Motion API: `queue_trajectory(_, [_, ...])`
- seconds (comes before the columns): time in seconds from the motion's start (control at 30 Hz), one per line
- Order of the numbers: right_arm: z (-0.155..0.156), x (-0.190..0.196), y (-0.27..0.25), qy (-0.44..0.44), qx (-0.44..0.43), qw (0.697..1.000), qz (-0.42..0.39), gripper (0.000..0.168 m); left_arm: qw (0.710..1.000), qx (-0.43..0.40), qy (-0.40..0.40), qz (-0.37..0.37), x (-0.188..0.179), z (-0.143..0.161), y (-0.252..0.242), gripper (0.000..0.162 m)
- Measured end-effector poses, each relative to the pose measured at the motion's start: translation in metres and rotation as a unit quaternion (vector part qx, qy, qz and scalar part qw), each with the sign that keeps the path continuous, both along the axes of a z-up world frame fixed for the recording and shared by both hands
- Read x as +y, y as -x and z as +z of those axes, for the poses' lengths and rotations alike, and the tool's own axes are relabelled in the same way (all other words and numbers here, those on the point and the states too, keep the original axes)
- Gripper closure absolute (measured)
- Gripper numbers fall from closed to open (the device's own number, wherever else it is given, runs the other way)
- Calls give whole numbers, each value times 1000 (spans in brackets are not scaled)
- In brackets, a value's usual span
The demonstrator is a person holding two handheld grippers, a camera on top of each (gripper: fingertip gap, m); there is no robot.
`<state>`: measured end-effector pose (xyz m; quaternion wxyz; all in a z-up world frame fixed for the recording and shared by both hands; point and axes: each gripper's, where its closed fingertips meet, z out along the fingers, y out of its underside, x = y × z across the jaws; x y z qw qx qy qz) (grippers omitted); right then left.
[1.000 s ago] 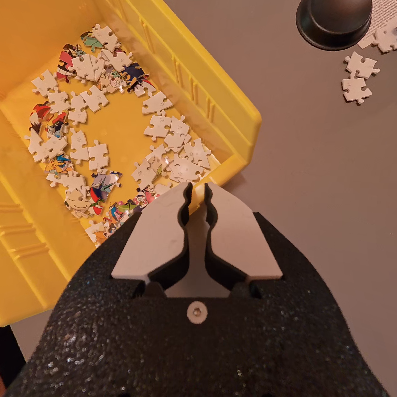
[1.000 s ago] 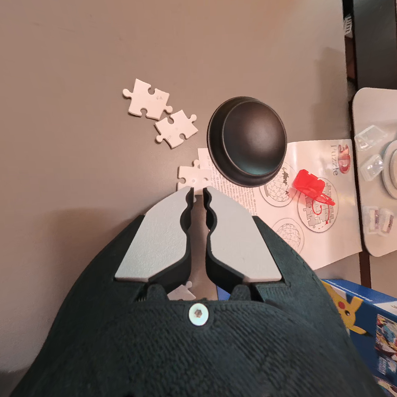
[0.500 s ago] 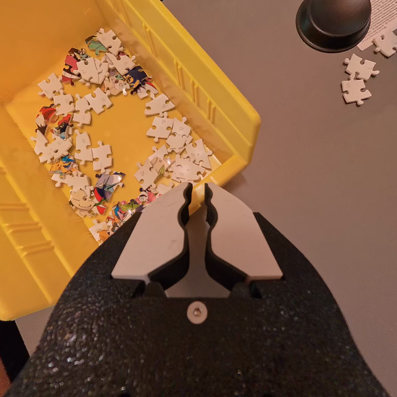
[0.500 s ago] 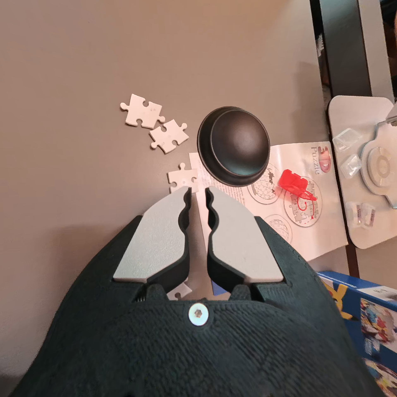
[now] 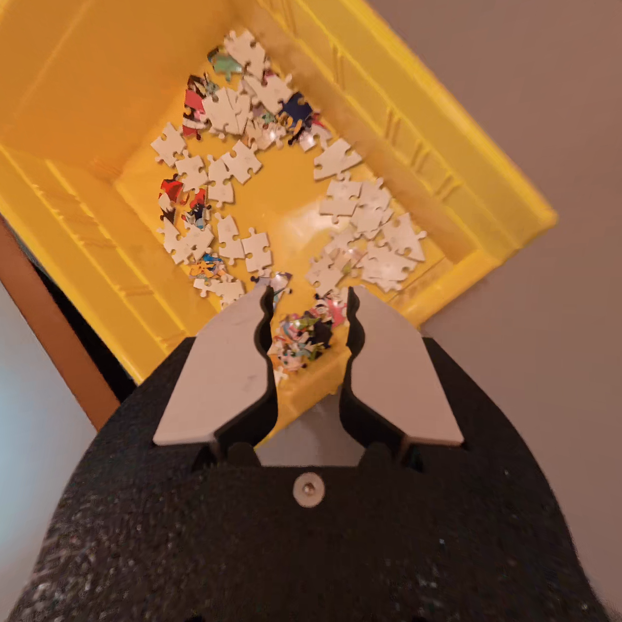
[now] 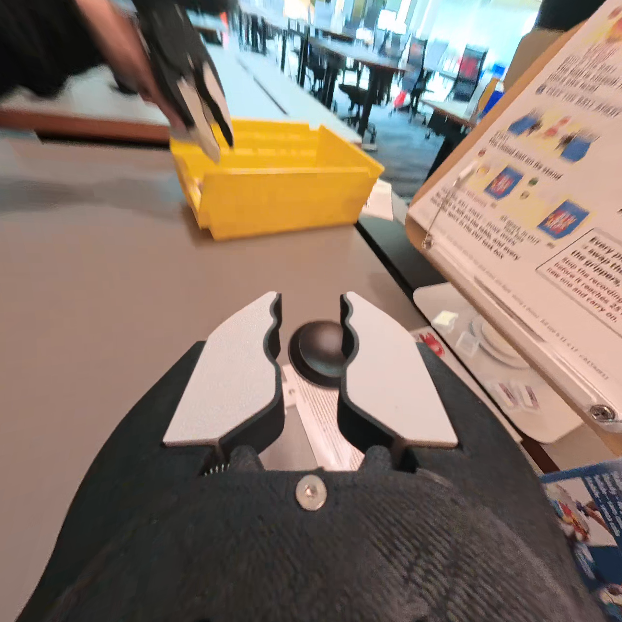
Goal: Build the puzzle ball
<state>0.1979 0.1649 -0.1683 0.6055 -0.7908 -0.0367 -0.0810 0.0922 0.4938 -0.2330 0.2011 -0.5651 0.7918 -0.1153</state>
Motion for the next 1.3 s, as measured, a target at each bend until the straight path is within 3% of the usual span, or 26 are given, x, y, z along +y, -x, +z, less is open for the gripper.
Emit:
queue_trajectory(0.17, [29, -7, 6, -72, 18, 997, 15, 134, 988, 124, -2, -93, 9, -40, -2, 121])
queue_trajectory(0.27, [32, -10, 7, -76, 16, 997, 16, 134, 971, 180, -20, -159, 6, -64, 3, 116])
queue_trajectory(0.37, [29, -10, 9, -66, 15, 997, 22, 134, 964, 195, -24, -179, 3, -75, 0, 121])
queue_trajectory(0.5, [26, -9, 11, -57, 9, 998, 28, 134, 968, 192, 47, -156, -7, -78, -5, 127])
queue_trajectory(0.63, [26, -11, 12, -51, 0, 998, 31, 134, 972, 187, 30, -139, 3, -75, -7, 122])
queue_trajectory(0.87, [27, -11, 15, -50, -2, 998, 37, 134, 995, 69, 45, -51, 5, -58, -55, 122])
queue_trajectory(1.03, [29, -13, 17, -52, -8, 998, 43, 134, 991, 126, 42, -24, 8, -80, -48, 119])
queue_trajectory(1.13, [29, -15, 14, -53, -4, 998, 36, 134, 992, 120, 45, -3, 8, -79, -50, 130])
queue_trajectory(1.3, [31, -15, 16, -54, -8, 998, 38, 135, 994, 98, 41, -12, 9, -79, -48, 131])
